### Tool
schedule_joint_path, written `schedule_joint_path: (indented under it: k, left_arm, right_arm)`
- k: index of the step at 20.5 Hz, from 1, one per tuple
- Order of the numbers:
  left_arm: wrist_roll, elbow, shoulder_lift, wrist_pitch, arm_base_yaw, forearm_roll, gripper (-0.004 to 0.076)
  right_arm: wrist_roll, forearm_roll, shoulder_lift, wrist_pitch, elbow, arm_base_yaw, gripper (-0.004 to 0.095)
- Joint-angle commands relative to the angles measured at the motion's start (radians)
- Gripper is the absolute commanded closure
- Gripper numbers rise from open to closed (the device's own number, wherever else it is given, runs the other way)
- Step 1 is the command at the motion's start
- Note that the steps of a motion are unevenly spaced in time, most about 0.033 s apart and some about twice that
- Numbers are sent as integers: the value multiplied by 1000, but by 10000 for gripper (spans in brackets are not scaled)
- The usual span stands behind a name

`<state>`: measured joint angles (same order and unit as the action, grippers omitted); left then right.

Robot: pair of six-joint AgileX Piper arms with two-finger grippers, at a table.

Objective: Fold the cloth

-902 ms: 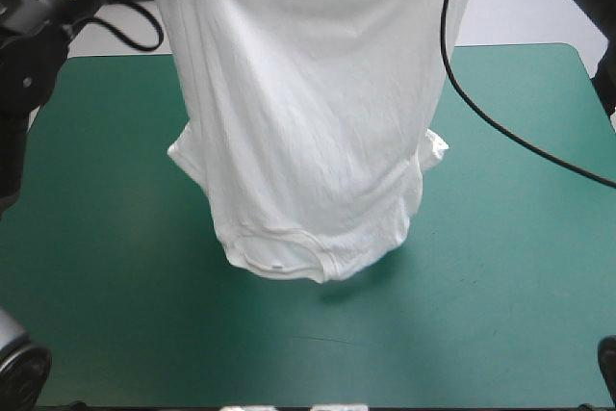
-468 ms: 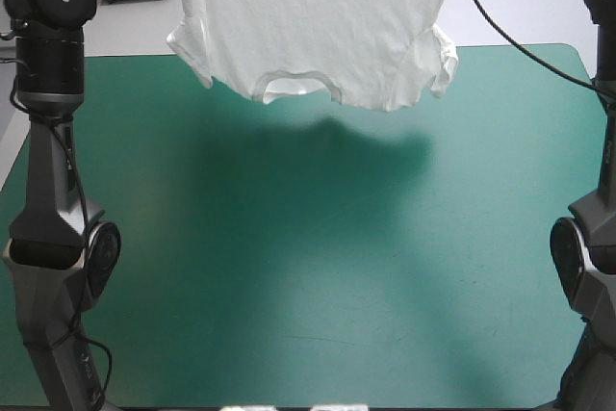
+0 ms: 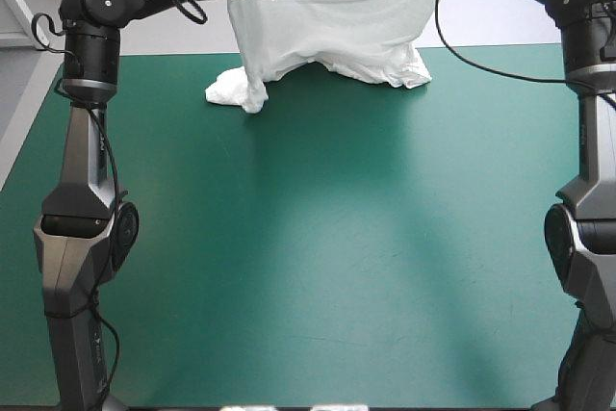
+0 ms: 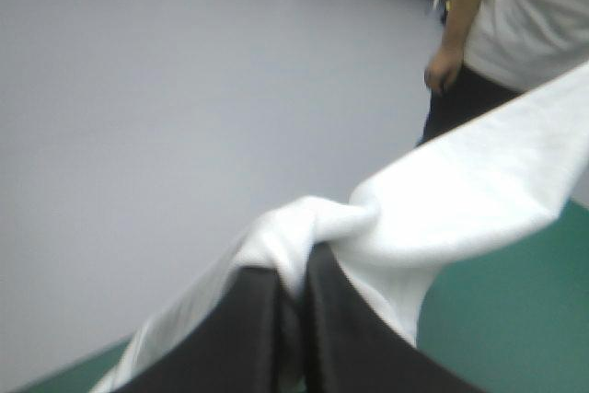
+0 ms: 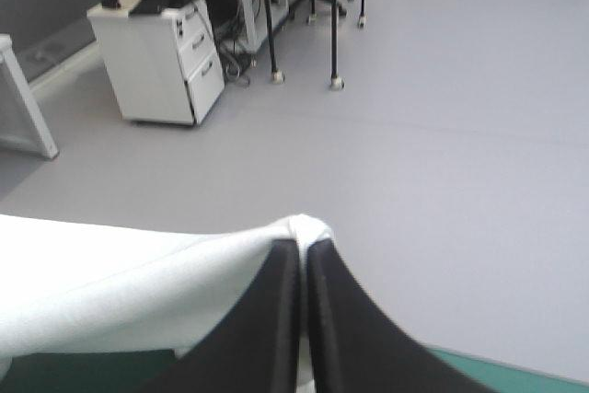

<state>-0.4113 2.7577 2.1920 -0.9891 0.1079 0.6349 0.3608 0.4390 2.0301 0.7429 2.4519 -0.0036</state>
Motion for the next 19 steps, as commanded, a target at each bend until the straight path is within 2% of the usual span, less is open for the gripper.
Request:
schedule_joint_path:
  k: [1, 2, 3, 5, 8, 11, 16, 19]
  left_arm:
    - [103, 18, -72, -113, -13, 1, 734]
    - [118, 13, -74, -145, -13, 4, 734]
    - [144, -11, -80, -229, -23, 12, 734]
    - [168, -82, -111, -301, -31, 39, 734]
    - [170, -238, -191, -303, -31, 98, 734]
    - [170, -537, -339, -303, -31, 41, 734]
    - [163, -1034, -567, -301, 9, -45, 734]
    - [163, -1210, -626, -299, 101, -152, 734]
  right_arm:
    - [26, 23, -117, -46, -96, -10, 925]
    - [27, 23, -134, -46, -148, -10, 925]
    - [41, 23, -180, -46, -264, -10, 925]
    - [56, 20, -259, -51, -440, -10, 925]
    - [68, 12, -386, -49, -673, -8, 925]
    - [68, -21, -516, -55, -901, 10, 925]
    - [5, -162, -641, -39, -1183, 119, 925]
    - [-79, -251, -676, 20, -1303, 159, 925]
